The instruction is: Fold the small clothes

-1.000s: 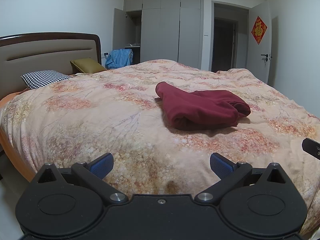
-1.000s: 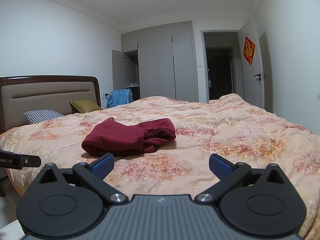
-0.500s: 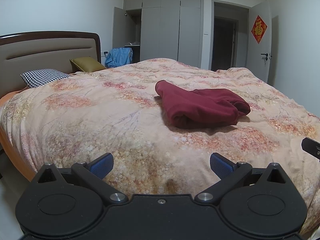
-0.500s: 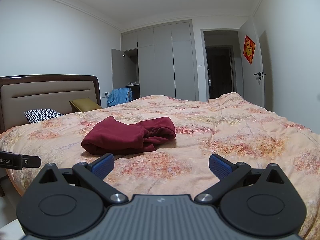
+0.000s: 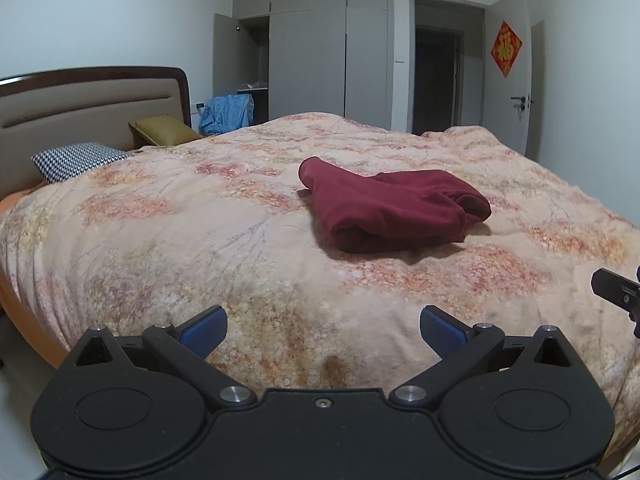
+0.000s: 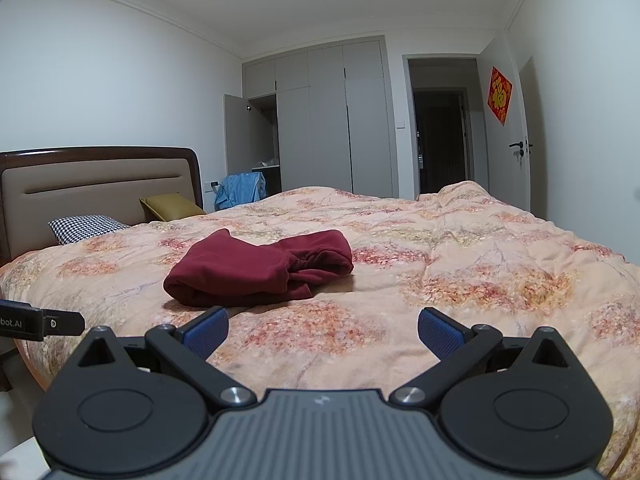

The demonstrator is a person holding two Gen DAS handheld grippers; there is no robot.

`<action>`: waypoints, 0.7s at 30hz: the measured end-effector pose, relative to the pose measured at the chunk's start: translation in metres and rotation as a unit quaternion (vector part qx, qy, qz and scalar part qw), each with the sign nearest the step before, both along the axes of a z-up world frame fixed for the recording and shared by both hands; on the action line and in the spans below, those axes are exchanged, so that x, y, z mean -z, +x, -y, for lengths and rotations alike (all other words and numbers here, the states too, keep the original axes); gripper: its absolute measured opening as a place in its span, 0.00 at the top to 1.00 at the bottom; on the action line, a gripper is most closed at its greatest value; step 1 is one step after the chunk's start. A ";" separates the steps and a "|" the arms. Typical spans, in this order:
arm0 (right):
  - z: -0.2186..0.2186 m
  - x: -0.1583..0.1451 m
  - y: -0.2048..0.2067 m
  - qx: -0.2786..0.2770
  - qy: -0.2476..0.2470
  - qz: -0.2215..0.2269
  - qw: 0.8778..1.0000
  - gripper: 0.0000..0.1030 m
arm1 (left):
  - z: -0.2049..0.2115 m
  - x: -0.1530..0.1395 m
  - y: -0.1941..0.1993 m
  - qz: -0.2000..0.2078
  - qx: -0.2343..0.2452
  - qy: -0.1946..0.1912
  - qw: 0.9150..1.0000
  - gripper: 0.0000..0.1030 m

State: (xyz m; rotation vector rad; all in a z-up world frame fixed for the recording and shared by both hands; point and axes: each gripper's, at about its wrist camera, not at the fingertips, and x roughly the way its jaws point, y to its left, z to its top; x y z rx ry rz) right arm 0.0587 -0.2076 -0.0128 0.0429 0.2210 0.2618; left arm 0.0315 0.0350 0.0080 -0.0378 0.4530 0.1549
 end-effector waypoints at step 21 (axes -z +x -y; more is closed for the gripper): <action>-0.002 0.003 0.011 -0.002 0.000 -0.028 1.000 0.00 | -0.007 0.003 0.016 -0.025 -0.008 -0.033 0.999 0.01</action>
